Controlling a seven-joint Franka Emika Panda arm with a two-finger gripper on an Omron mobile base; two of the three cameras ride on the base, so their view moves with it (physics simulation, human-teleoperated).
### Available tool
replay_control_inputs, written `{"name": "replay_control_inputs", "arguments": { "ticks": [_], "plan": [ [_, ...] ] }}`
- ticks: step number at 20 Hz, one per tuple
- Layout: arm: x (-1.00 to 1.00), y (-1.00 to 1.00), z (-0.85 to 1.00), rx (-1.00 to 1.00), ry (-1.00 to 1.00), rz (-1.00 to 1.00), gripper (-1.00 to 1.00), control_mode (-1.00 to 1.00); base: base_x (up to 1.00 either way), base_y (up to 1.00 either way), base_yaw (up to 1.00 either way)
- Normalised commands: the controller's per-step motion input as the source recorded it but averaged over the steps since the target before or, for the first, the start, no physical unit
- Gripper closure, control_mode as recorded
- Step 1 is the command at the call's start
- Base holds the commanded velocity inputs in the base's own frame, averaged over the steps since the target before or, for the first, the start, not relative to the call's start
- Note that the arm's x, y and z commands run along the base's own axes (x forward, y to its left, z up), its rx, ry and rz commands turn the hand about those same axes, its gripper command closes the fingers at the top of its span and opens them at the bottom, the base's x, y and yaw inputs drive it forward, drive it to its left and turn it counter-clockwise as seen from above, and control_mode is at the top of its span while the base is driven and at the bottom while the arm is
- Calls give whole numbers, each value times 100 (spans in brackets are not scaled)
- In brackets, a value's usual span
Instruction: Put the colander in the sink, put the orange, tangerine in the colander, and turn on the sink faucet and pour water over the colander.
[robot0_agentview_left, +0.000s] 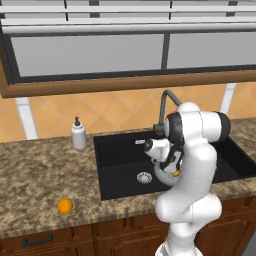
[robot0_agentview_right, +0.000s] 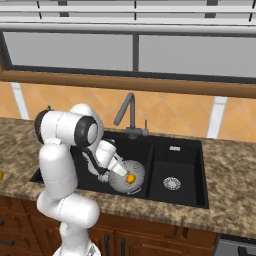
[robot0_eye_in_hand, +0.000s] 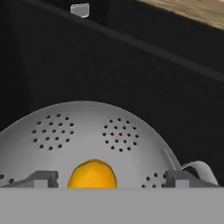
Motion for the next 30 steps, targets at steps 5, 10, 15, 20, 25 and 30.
{"name": "replay_control_inputs", "arguments": {
  "ticks": [5,10,15,20,25,30],
  "plan": [
    [-84,62,96,0,0,3,-100,-100,0,0,0],
    [-66,97,100,-13,6,16,-100,-100,0,0,0],
    [-51,100,100,-26,7,15,-100,-100,0,0,0],
    [-48,100,94,-35,7,23,-100,-100,0,0,0],
    [-34,100,99,-26,6,15,-100,-100,0,0,0],
    [-1,85,93,2,43,19,-100,-100,0,0,0]
  ]
}}
